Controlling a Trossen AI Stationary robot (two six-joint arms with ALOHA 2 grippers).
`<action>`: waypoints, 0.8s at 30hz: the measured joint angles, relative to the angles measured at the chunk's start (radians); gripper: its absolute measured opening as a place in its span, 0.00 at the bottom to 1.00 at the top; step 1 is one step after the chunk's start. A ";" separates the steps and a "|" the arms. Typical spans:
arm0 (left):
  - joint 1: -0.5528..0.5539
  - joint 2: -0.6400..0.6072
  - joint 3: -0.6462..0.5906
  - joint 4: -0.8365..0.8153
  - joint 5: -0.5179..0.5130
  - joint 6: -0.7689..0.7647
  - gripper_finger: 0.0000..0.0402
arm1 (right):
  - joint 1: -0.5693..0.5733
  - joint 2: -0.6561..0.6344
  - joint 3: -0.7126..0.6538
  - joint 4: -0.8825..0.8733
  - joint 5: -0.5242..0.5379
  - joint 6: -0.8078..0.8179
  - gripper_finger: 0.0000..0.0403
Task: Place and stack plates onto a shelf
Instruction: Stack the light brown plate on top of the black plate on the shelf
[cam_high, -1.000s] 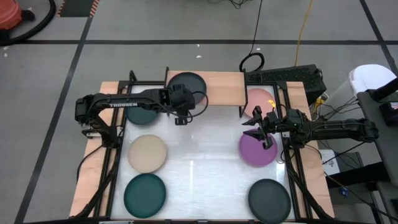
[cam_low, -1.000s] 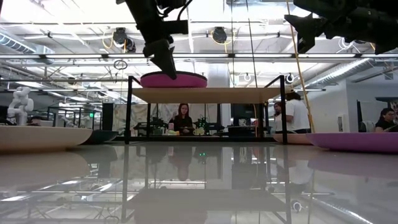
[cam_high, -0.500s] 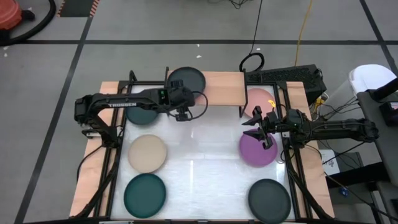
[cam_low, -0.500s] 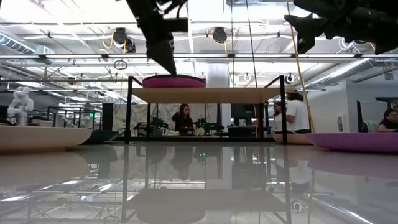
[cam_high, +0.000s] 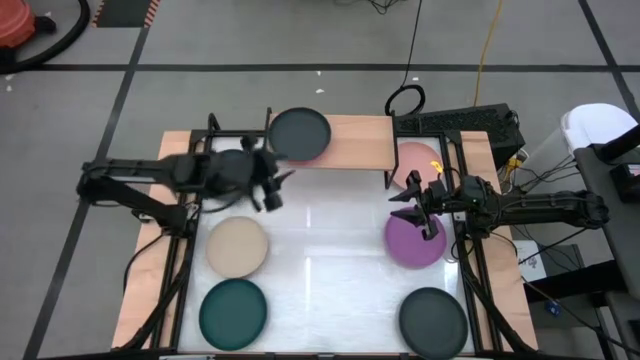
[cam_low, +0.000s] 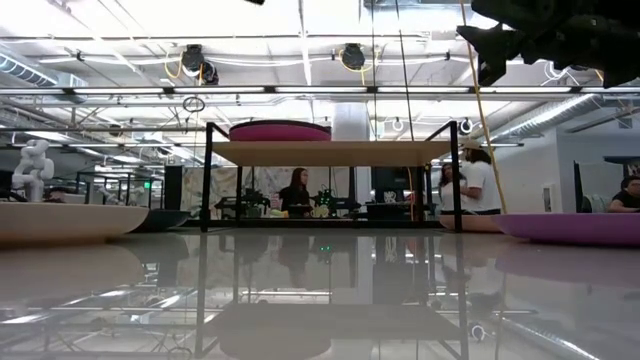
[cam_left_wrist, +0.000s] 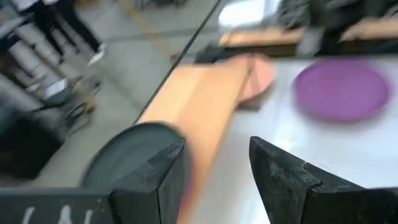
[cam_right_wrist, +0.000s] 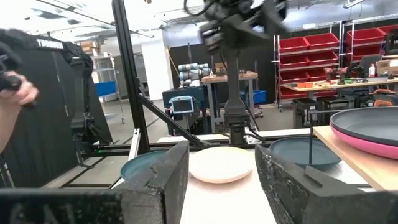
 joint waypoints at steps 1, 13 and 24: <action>-0.028 -0.027 -0.060 0.076 -0.002 -0.002 0.45 | 0.000 0.000 0.008 -0.030 0.016 0.008 0.41; -0.194 -0.181 -0.652 1.073 -0.098 0.065 0.45 | 0.000 0.115 0.506 -1.079 0.332 -0.054 0.41; -0.113 -0.182 -0.717 1.286 -0.096 0.153 0.45 | -0.051 0.409 0.548 -1.493 0.527 0.066 0.41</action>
